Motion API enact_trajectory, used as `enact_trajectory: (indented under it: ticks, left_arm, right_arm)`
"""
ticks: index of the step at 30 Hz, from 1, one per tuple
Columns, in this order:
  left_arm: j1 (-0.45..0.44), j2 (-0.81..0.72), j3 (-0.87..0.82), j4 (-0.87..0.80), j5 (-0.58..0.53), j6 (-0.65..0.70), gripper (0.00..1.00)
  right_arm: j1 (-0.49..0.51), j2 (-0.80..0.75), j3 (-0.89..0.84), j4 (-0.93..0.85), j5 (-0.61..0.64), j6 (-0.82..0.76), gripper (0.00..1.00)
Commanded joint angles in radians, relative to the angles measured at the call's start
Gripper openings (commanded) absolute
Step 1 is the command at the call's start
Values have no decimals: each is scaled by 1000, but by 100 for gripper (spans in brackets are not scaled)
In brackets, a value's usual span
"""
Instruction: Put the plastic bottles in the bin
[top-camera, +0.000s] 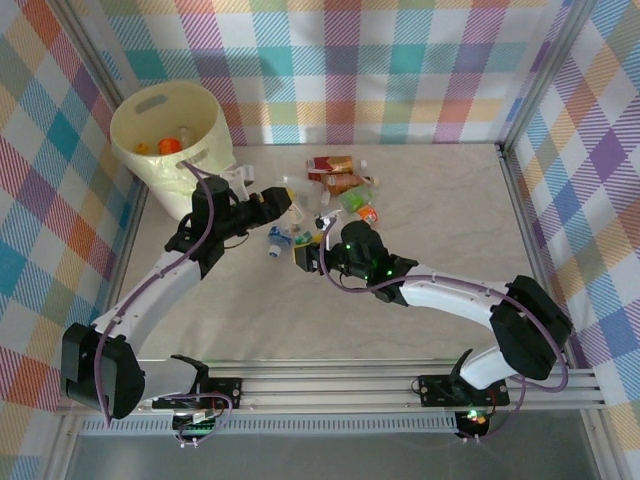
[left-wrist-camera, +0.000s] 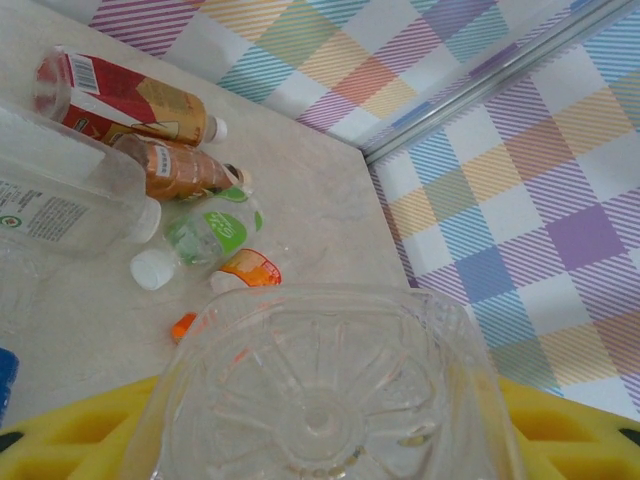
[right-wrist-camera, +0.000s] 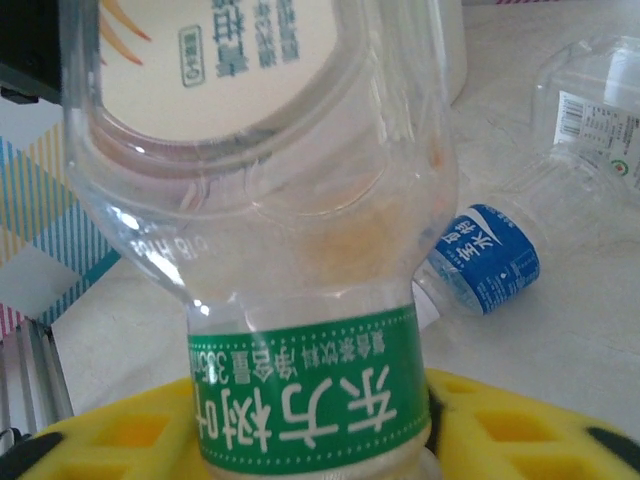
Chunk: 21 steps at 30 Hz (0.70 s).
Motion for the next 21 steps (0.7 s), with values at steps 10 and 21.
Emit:
enact_trajectory:
  ticks: [10, 21]
  left_arm:
    - [-16, -38, 6, -56, -134, 26, 50]
    - [-14, -68, 92, -192, -336, 89, 51]
  right_arm:
    - [1, -143, -36, -17, 32, -96, 100]
    - [-9, -290, -84, -90, 316, -83, 100]
